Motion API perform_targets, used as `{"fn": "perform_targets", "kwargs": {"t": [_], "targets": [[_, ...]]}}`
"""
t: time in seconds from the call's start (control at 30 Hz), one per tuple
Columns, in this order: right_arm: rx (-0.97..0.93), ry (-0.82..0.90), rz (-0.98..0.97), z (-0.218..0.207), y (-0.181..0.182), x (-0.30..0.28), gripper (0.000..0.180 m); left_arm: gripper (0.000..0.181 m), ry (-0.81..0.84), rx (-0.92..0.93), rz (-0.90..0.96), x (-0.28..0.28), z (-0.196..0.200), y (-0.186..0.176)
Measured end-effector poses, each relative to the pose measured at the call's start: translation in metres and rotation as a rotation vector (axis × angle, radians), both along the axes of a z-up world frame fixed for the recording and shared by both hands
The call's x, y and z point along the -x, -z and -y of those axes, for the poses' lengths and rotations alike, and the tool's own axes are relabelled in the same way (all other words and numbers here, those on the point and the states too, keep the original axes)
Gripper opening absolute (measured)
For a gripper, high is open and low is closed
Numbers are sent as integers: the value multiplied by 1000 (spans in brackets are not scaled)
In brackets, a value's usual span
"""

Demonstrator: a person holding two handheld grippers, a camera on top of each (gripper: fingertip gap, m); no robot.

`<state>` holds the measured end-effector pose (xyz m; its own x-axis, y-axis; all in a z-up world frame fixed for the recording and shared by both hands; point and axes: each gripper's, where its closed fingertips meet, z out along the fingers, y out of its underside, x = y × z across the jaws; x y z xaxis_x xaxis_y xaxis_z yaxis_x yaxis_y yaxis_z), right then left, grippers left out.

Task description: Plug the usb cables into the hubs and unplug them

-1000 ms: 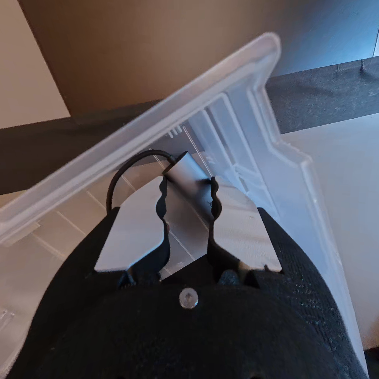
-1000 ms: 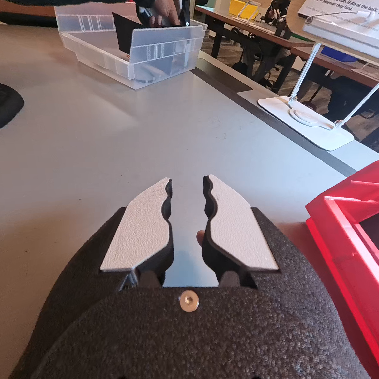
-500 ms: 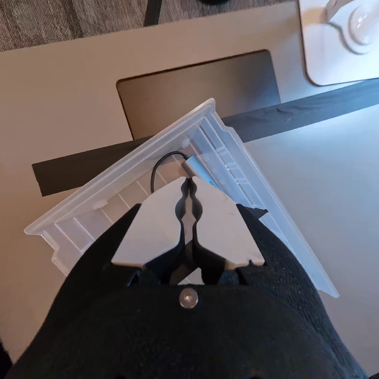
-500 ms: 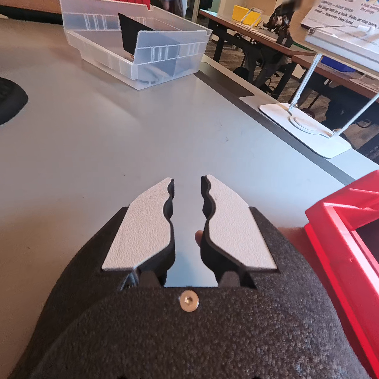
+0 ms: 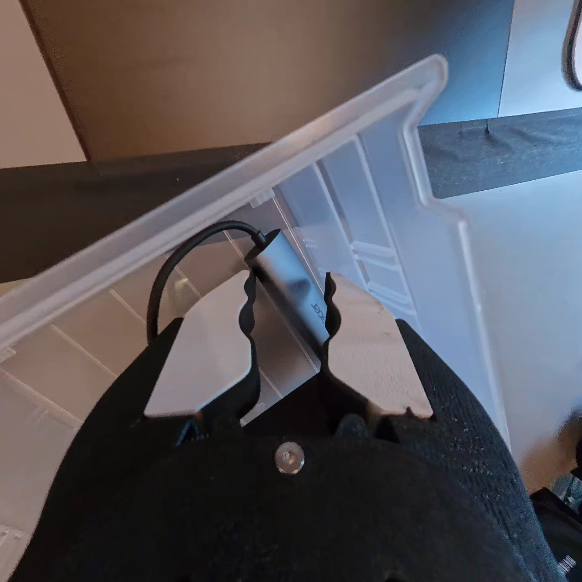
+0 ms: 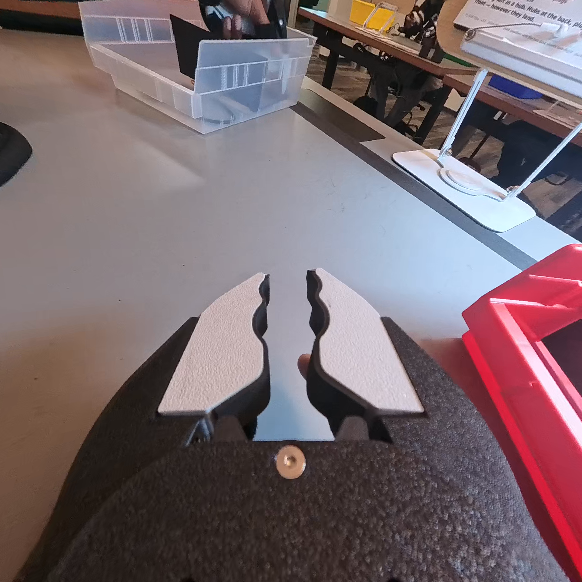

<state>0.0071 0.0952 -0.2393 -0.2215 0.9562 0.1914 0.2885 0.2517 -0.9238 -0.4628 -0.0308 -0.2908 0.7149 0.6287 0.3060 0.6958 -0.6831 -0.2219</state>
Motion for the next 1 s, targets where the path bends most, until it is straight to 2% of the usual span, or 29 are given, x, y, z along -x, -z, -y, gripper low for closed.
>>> {"fn": "perform_targets", "kwargs": {"t": [0.13,0.27,0.43,0.6,0.77,0.87,1.0], "targets": [[5,-5,0,1,0,0,23,29,9,12,44,-3,1,3],[2,-8,3,1,1,0,22,26,32,-15,48,-5,-2,0],[4,-8,0,1,0,0,22,18,58,-76,-9,-3,-1,-26],[-3,-21,0,5,1,0,22,16,73,-160,-127,5,9,-84],[-24,-23,-27,5,-5,3,21,15,189,-356,-284,-20,3,-171],[-27,-35,-58,4,-22,12,22,15,342,-525,-394,-70,-9,-226],[-54,-122,-145,19,-80,35,26,16,650,-847,-507,-191,-22,-282]]}}
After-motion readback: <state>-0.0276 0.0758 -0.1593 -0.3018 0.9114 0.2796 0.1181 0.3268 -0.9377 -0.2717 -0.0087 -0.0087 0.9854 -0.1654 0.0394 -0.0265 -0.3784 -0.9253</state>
